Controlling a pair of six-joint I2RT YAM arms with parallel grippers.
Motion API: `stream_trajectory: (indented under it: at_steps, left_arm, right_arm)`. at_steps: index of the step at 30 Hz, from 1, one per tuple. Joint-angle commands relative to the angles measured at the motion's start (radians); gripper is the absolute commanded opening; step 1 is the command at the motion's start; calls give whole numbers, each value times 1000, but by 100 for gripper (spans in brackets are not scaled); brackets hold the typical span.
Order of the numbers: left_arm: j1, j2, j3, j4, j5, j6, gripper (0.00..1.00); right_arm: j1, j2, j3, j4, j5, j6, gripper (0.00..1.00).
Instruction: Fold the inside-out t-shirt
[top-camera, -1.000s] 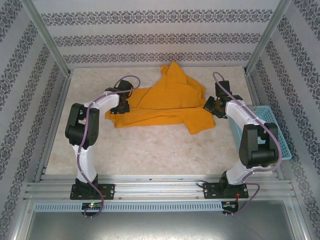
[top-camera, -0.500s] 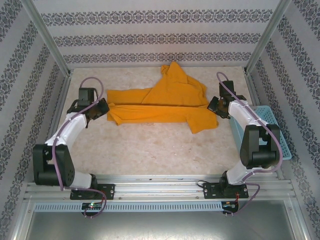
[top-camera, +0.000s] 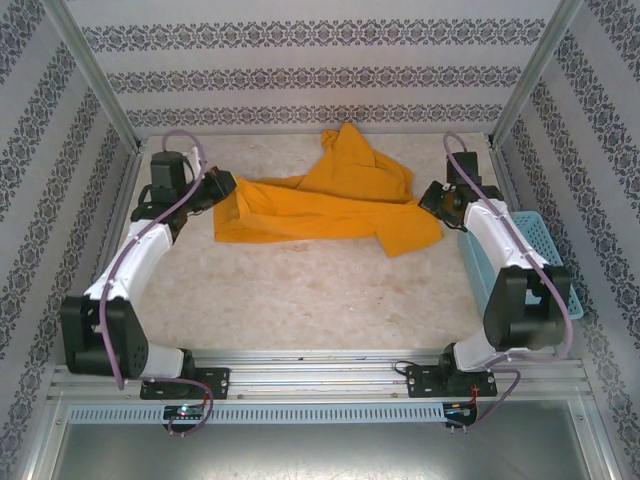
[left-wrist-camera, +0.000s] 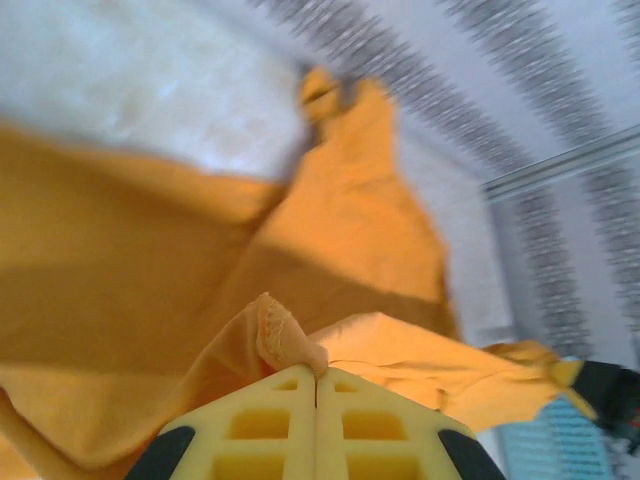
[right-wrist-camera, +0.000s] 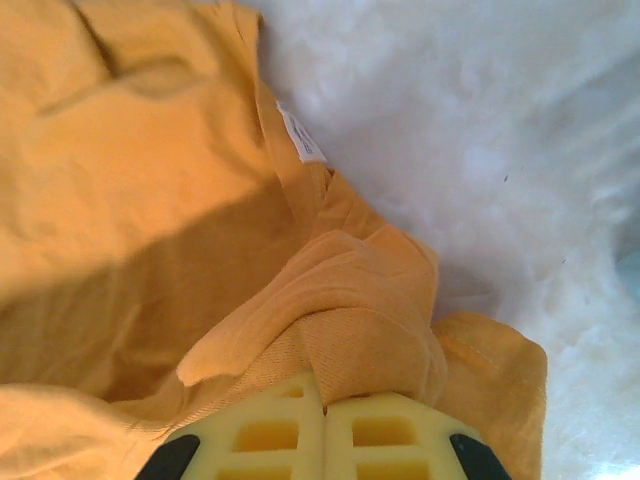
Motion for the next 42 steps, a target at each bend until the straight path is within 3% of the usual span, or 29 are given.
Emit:
stream_trajectory:
  at_steps: [1,2,5,7,9,13,16,19,23,24,26,30,31,42]
  left_arm:
    - [37,-25,-17,169,78,-83,0]
    - [46,14,-3,95,32,-52,0]
    - [46,257,146,-359,-245,69,0]
    - [41,399,211,-481,-270,107,0]
    - [29,446,254,-522,-261,124,0]
    - [14,372,328,-488,-229,140,0]
    - [19,300,372,-391,-96,132,0]
    - [35,209,289,-62,163,-23,0]
    - [39,163,163,351,279,-241,0]
    - [41,178,158,351,278,-247,0]
    - [51,223,182,198,226,-189,0]
    - [62,406,341,-366,-34,-16,0]
    - [60,436,360,-410,-49,9,0]
    - [62,245,236,-232,-170,6,0]
  right_arm:
    - [-19,-60,33,-19,20,5,0]
    - [-19,-63,28,-18,24,5,0]
    - [-15,-53,-13,6,-5,16,0]
    - [-6,-37,-40,24,-27,23,0]
    - [10,-23,-50,31,-38,24,0]
    - [24,-18,-25,17,-27,17,0]
    - [22,-25,8,3,-8,12,0]
    - [18,-35,34,-9,7,10,0]
    - [13,-42,35,-7,8,12,0]
    - [13,-41,30,-4,4,11,0]
    - [13,-39,14,3,-4,12,0]
    - [12,-42,-20,17,-9,16,0]
    - [13,-44,-25,18,-11,16,0]
    - [21,40,53,10,-31,6,0]
